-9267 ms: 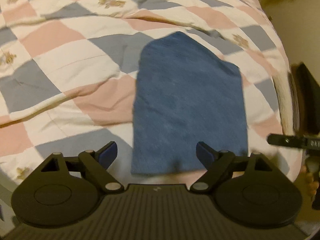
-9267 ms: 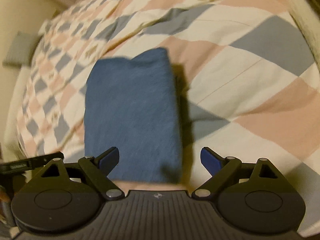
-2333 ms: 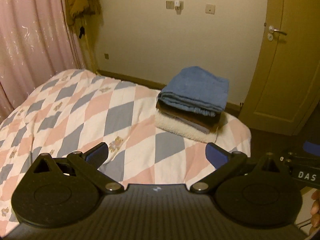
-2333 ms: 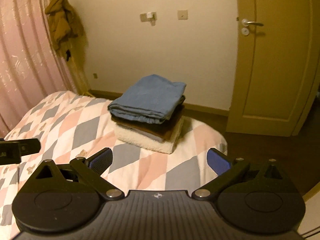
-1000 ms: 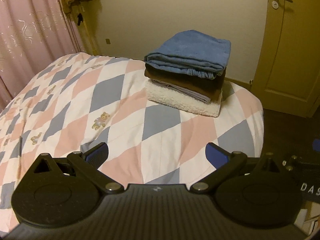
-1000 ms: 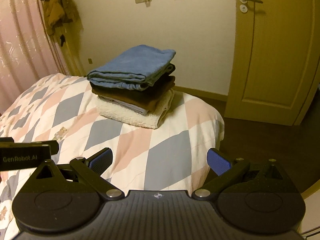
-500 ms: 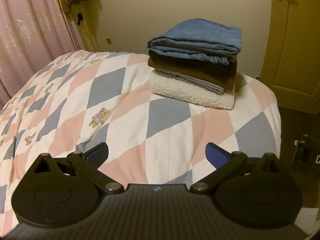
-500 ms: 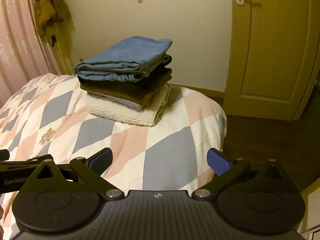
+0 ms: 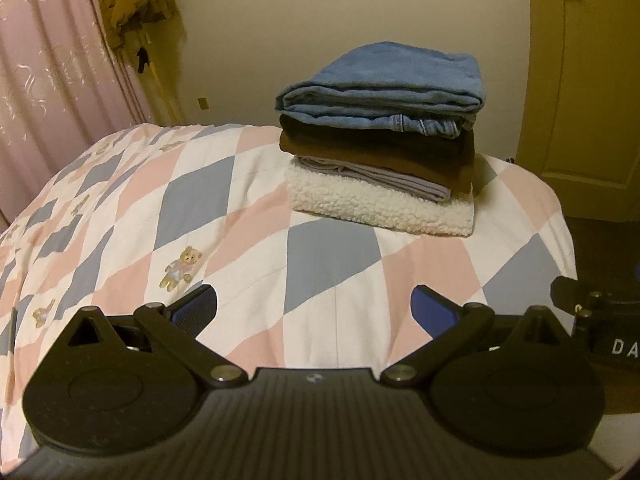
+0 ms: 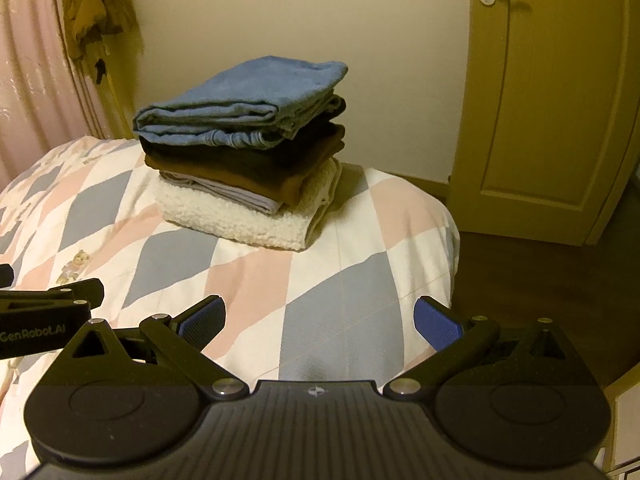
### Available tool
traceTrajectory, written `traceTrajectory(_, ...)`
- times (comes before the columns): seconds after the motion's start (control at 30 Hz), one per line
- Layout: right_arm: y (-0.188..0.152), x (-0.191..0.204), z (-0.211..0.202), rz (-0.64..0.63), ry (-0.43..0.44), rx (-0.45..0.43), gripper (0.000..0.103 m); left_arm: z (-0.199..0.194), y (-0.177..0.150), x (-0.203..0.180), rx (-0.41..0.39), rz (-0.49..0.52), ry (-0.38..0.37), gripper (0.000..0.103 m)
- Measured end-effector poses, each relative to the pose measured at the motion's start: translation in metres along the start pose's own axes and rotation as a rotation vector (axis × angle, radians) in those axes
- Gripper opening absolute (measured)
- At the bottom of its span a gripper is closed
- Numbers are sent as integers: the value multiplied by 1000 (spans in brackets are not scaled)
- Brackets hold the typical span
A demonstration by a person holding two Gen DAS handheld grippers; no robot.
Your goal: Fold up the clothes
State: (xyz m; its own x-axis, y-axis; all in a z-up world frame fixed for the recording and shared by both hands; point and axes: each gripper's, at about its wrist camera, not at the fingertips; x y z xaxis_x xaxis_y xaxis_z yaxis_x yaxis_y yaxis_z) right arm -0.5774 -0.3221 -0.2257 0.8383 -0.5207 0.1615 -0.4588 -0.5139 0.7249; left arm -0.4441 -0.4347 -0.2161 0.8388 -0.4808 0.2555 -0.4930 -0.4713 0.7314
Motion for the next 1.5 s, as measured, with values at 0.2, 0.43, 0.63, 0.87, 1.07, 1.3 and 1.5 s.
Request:
traceTrajectory(0.2, 1, -1, 14, 0, -8, 11, 103, 15, 2, 0, 4, -15, -20, 102)
traceTrajectory(0.43, 7, 1, 29, -9, -20, -2, 103, 31, 5, 2, -20, -40, -20, 102)
traceTrajectory(0.63, 11, 4, 42, -9, -27, 5, 103, 47, 7, 3, -14, -36, -46, 102)
traceTrajectory(0.87, 21, 7, 56, 2, -33, 5, 103, 61, 15, 4, -32, -14, -54, 102)
traceTrajectory(1.07, 29, 9, 71, 9, -37, 16, 103, 77, 22, 6, -21, -8, -70, 102)
traceTrajectory(1.3, 38, 6, 88, 24, -42, 28, 103, 97, 32, 4, -11, 2, -89, 102)
traceTrajectory(1.5, 43, 2, 101, 31, -50, 33, 103, 112, 39, -1, -10, 12, -103, 102)
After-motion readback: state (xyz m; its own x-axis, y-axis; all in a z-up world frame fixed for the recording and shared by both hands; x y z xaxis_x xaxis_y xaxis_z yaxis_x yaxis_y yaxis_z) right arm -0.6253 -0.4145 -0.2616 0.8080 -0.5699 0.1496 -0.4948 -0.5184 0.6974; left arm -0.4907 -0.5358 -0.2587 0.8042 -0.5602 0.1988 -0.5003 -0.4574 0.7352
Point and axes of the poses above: each gripper's, at about its wrist camera, not at the fingertips, and z roughly the way its jaws point, x to its left, y to its top, and after that the axes turned 7 degrees about y, right-handed
